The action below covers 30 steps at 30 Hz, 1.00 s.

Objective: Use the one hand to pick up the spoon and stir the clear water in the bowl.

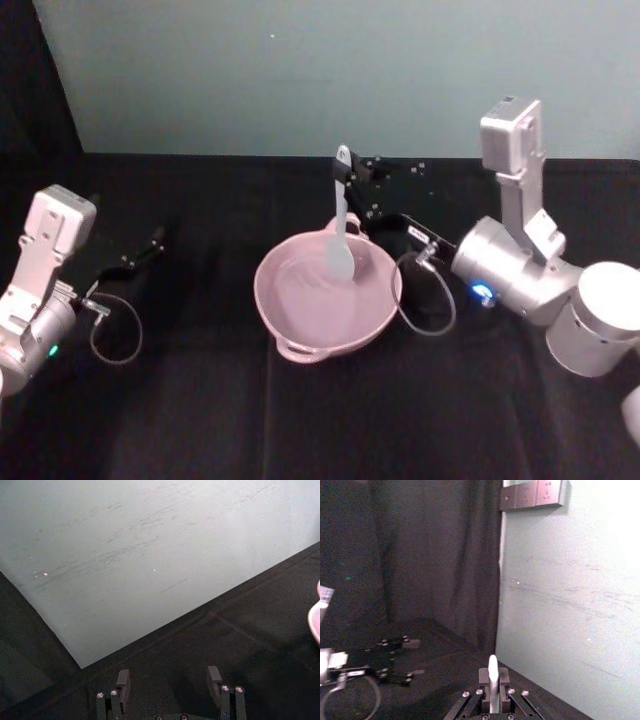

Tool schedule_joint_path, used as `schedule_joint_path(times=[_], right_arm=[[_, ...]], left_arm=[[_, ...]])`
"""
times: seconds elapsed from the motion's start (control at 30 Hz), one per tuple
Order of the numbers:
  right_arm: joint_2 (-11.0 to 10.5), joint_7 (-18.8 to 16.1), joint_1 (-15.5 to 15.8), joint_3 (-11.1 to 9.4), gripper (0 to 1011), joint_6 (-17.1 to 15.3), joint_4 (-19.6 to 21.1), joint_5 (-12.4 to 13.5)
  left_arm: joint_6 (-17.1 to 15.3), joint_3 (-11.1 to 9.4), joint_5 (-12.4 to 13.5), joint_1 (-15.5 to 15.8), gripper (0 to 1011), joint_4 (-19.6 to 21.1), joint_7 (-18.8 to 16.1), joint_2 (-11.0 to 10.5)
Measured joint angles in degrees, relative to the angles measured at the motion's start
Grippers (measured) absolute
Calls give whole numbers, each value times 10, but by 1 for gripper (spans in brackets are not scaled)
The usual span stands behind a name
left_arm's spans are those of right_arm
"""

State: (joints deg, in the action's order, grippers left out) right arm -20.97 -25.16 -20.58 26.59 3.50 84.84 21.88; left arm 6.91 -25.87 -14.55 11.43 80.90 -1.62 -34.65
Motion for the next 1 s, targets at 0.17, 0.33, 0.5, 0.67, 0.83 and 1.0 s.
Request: schedule_joint_path(times=[0.17,0.33,0.5,0.67,0.83,1.0], right_arm=[[-15,-24,23,-8,114,-24,37,23],[-15,-37,30,-5,114,-39,47,43],[-1,-42,24,8,114,-47,38,57],[21,-32,10,17,114,-31,14,52],[44,-13,-6,22,114,-7,-17,31],[67,14,-22,18,114,20,-56,0]], left_arm=[[0,0,0,0,1011,0,0,0],[0,0,0,0,1011,0,0,0],[0,0,0,0,1011,0,0,0],[0,0,0,0,1011,0,0,0],[0,0,0,0,1011,0,0,0],[0,0,0,0,1011,0,0,0]])
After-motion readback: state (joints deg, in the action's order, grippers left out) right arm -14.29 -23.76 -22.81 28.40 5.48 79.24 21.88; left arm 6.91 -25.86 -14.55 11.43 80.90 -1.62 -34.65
